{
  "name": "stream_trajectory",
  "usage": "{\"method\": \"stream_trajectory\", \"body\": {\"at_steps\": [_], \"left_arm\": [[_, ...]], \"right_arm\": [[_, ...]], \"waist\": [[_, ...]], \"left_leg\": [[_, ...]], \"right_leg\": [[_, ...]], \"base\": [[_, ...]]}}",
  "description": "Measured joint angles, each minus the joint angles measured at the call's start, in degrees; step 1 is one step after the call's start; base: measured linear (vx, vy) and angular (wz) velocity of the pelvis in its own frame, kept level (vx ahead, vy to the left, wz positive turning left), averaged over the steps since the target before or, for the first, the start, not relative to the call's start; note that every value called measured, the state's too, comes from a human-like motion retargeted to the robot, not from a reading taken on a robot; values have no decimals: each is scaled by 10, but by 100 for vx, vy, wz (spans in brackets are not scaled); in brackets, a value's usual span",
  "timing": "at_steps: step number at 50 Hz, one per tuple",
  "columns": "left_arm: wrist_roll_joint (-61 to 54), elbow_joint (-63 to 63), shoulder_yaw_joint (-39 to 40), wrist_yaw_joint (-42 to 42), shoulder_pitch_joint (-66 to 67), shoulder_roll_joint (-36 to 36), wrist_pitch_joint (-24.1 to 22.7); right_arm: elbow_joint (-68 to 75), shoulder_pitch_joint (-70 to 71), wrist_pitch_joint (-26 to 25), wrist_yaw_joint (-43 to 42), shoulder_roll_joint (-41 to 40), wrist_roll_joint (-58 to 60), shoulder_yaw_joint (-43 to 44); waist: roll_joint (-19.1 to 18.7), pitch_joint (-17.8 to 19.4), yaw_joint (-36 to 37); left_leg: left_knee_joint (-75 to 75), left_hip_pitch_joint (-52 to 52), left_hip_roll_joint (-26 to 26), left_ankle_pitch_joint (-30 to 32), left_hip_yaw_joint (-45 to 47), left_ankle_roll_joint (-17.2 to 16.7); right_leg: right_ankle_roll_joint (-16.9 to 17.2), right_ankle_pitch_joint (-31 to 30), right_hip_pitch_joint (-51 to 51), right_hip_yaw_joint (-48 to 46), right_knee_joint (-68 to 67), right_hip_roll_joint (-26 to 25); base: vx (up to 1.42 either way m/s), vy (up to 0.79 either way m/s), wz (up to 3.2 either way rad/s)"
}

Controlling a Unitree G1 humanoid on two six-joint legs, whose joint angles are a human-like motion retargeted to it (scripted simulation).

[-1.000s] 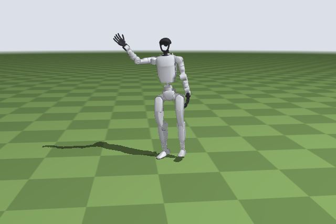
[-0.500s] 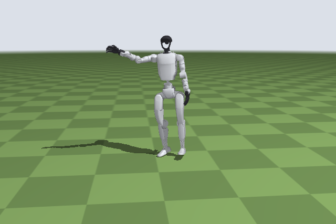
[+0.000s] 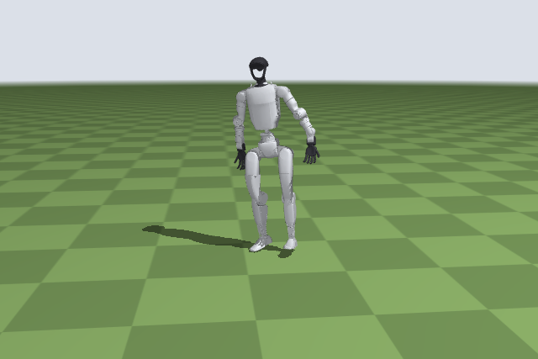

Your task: In place motions

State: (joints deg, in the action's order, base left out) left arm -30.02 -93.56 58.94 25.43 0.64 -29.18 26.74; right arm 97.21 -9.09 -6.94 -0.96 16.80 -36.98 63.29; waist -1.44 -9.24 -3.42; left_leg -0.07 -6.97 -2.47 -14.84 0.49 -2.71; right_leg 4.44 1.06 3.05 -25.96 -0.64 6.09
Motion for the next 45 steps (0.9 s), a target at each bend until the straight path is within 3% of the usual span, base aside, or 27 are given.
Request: {"method": "stream_trajectory", "body": {"at_steps": [2,3,5,8,10,12,14,17,21,22,24,25,27,28,30,33,35,37,40,42,43,45], "left_arm": [[-21,0,24,-52,-4,-124,-16],[-9,2,26,-77,-11,-187,-19],[53,14,23,-103,-31,-310,-11],[197,57,-32,-104,-128,-458,-8],[252,113,-153,-127,-232,-527,-20],[299,175,-355,-179,-407,-550,-43],[374,253,-568,-236,-616,-522,-60],[488,386,-810,-299,-840,-469,-104],[667,523,-1091,-413,-1056,-451,-203],[726,552,-1137,-448,-1089,-450,-228],[822,591,-1219,-516,-1140,-446,-264],[848,596,-1256,-549,-1162,-441,-277],[848,551,-1231,-564,-1150,-429,-283],[832,520,-1183,-552,-1121,-429,-272],[770,454,-1050,-525,-1034,-439,-231],[611,356,-795,-478,-838,-464,-184],[481,276,-649,-408,-729,-487,-159],[360,191,-506,-302,-627,-502,-104],[186,93,-253,-124,-454,-492,9],[-23,77,-74,-51,-314,-449,-47],[-144,74,-7,-25,-273,-426,-98],[-392,79,51,-31,-255,-390,-194]], "right_arm": [[-37,35,38,-69,73,-16,57],[-61,60,29,-72,120,-3,74],[-108,121,-26,-15,232,36,78],[-157,276,-91,37,423,113,-20],[-204,417,-96,15,521,156,-175],[-280,560,-88,-3,584,207,-377],[-375,668,-79,-13,641,279,-565],[-528,845,-68,-77,706,434,-829],[-655,1279,-108,-289,643,611,-1338],[-684,1350,-117,-335,615,652,-1414],[-731,1376,-102,-415,583,722,-1435],[-743,1377,-79,-457,578,743,-1435],[-698,1364,-14,-537,597,728,-1435],[-655,1358,10,-539,612,711,-1435],[-561,1302,12,-462,646,674,-1375],[-425,1091,-79,-271,668,636,-1105],[-325,952,-100,-140,671,615,-907],[-211,847,-114,-10,678,577,-722],[-57,697,-199,226,703,448,-463],[-17,542,-238,281,691,263,-267],[-19,466,-241,245,664,147,-171],[-34,355,-200,104,613,-59,-38]], "waist": [[1,-6,9],[-2,-11,14],[-14,-33,18],[-40,-67,17],[-47,-89,19],[-47,-107,25],[-33,-123,37],[-2,-132,50],[8,-146,37],[5,-150,36],[7,-164,30],[11,-170,28],[18,-168,40],[18,-165,51],[14,-163,70],[1,-166,77],[-4,-162,74],[-5,-150,71],[-11,-131,70],[-19,-127,65],[-21,-127,60],[-16,-129,56]], "left_leg": [[-2,0,3,-3,9,1],[-3,-1,6,-5,16,2],[-5,-9,11,-9,31,3],[-6,-27,16,-13,43,5],[-5,-37,16,-14,45,6],[-3,-40,14,-14,43,6],[-1,-41,10,-12,37,7],[-1,-39,5,-11,28,7],[-2,-39,3,-10,21,7],[-3,-40,3,-11,21,7],[-4,-40,5,-12,23,8],[-4,-41,6,-13,23,8],[-3,-42,6,-14,21,8],[-3,-44,6,-14,20,8],[-2,-50,7,-14,20,8],[-2,-61,6,-14,19,7],[-1,-67,5,-13,17,7],[-1,-69,3,-13,17,8],[-1,-68,1,-12,18,8],[-1,-68,0,-12,18,9],[-1,-68,-1,-12,17,9],[-3,-67,-4,-12,14,9]], "right_leg": [[-1,-1,9,12,-2,-3],[-1,-3,16,21,-3,-5],[-2,-5,36,37,-6,-10],[-2,-6,64,50,-10,-14],[-2,-5,75,52,-12,-14],[-3,-5,75,48,-12,-12],[-2,-3,71,40,-11,-8],[-1,-2,62,29,-9,-5],[0,1,58,20,-7,-3],[0,1,58,20,-7,-4],[0,1,60,23,-6,-6],[0,2,61,23,-7,-7],[1,2,62,22,-8,-7],[1,2,63,21,-8,-7],[1,2,69,20,-8,-6],[2,1,78,18,-9,-5],[2,1,83,17,-8,-4],[2,2,85,17,-8,-3],[1,2,85,18,-8,-1],[2,2,84,17,-8,0],[2,3,83,17,-7,0],[3,4,80,13,-4,1]], "base": [[-4,1,-48],[-7,12,-69],[-9,21,-70],[-9,21,-36],[-3,5,-3],[16,-6,19],[16,-16,37],[6,-22,35],[8,-16,20],[13,-2,-7],[16,-4,-10],[11,-5,-4],[-3,0,4],[-10,3,9],[-14,8,7],[-15,11,8],[-16,12,9],[-17,9,2],[-11,6,-1],[0,0,0],[0,0,0],[-2,-6,22]]}}
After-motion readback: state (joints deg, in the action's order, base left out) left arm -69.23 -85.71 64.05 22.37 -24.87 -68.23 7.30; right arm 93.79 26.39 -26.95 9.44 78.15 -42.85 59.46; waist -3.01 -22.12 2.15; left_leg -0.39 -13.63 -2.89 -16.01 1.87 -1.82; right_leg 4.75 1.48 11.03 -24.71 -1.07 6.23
